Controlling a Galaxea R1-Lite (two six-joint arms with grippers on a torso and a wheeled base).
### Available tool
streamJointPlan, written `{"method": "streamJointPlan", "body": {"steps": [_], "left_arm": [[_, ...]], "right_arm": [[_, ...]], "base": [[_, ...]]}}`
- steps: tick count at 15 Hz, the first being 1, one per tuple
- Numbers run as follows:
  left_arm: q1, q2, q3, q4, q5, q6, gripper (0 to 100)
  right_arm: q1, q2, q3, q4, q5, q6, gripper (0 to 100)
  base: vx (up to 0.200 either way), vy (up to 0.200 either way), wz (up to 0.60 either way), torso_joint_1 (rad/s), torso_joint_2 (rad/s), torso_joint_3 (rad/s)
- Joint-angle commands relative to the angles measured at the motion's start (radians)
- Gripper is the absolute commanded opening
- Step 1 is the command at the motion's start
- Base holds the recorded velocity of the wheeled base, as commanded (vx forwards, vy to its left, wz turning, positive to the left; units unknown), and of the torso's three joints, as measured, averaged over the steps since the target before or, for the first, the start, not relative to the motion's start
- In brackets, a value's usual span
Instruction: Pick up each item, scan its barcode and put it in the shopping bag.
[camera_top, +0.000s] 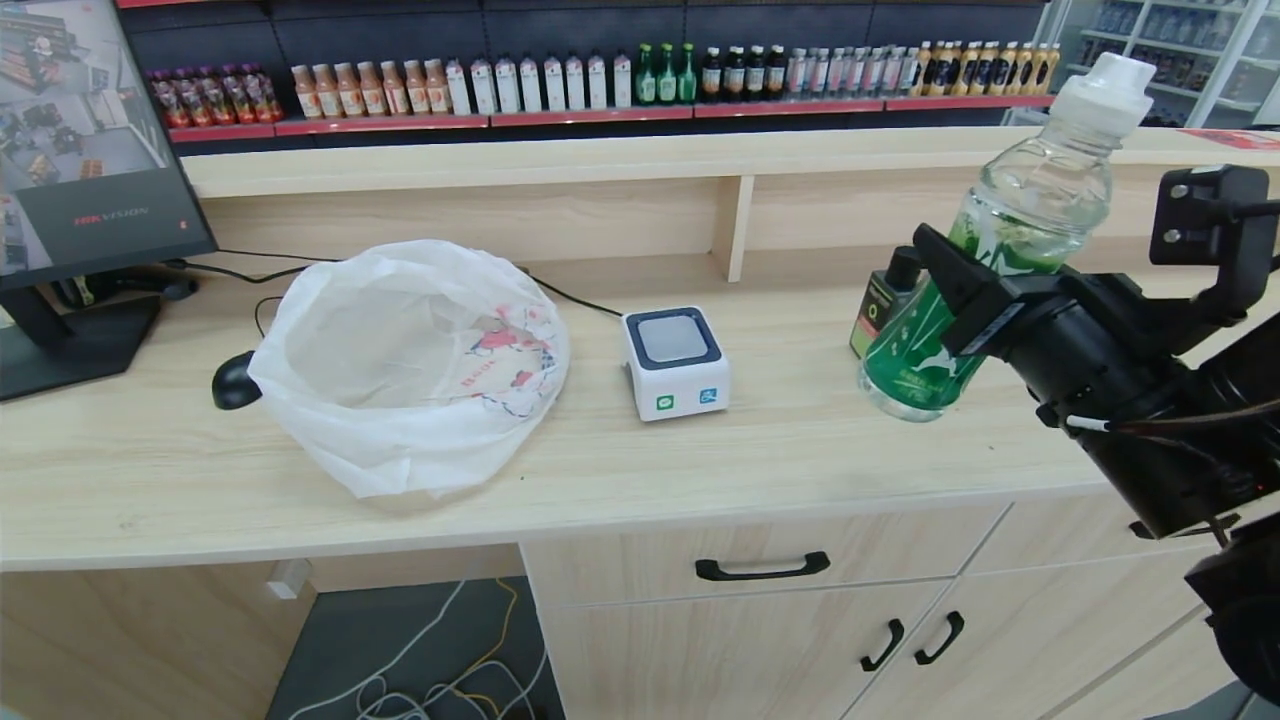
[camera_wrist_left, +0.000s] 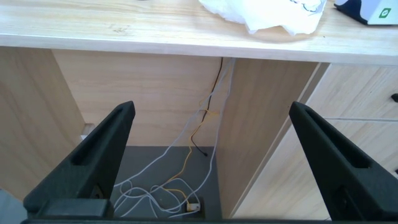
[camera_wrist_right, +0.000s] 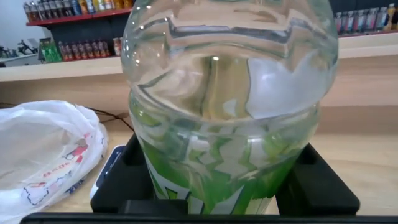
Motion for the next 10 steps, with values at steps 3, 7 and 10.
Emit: {"method": "streamJointPlan", "body": {"steps": [3, 7, 10], "left_arm": [[0.001, 0.000, 0.000, 0.000, 0.001, -0.006, 100], [0.001, 0.000, 0.000, 0.000, 0.001, -0.009, 100], [0.001, 0.000, 0.000, 0.000, 0.001, -0.008, 100]], "right_arm": [[0.000, 0.030, -0.018, -0.005, 0.009, -0.004, 0], [0.003, 0.072, -0.055, -0.016, 0.053, 0.001, 0], [0.003, 0.093, -0.124, -0.008, 0.055, 0.041, 0]], "base": [[0.000, 0.133, 0.00, 0.003, 0.00, 0.005], [0.000, 0.200, 0.00, 0.005, 0.00, 0.000], [0.000, 0.200, 0.00, 0.006, 0.00, 0.002]]}}
